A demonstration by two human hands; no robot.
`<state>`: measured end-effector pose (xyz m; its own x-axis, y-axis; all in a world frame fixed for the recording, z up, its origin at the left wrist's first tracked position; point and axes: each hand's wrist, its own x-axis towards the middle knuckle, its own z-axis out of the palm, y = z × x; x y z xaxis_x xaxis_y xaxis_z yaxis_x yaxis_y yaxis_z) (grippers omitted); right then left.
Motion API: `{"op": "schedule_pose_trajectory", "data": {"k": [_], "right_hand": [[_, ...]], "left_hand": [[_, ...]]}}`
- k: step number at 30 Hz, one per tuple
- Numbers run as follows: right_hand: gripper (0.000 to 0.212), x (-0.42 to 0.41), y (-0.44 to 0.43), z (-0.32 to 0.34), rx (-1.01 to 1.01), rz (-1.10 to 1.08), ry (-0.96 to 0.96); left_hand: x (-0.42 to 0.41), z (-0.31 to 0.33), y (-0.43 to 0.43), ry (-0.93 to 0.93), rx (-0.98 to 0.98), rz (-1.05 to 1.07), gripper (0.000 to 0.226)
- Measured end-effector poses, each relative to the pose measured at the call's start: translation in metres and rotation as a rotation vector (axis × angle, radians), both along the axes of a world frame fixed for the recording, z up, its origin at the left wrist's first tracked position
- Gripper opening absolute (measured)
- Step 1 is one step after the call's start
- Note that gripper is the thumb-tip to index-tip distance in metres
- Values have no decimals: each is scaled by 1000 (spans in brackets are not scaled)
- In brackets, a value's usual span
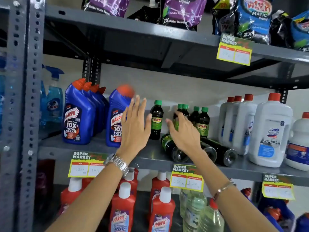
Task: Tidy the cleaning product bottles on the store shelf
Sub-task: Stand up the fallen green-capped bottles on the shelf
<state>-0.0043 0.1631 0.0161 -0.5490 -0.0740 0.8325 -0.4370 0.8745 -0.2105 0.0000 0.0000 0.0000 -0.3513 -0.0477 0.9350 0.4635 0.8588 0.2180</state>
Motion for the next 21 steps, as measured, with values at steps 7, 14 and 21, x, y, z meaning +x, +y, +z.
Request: {"op": "schedule_pose_trajectory", "data": {"k": [7, 14, 21], "right_hand": [[48, -15, 8, -1, 73, -170, -492], [56, -22, 8, 11, 84, -299, -655], [86, -26, -1, 10, 61, -338, -727]], "left_hand": [[9, -82, -25, -200, -150, 25, 35], [11, -92, -39, -161, -316, 95, 40], [12, -91, -41, -192, -328, 82, 41]]}}
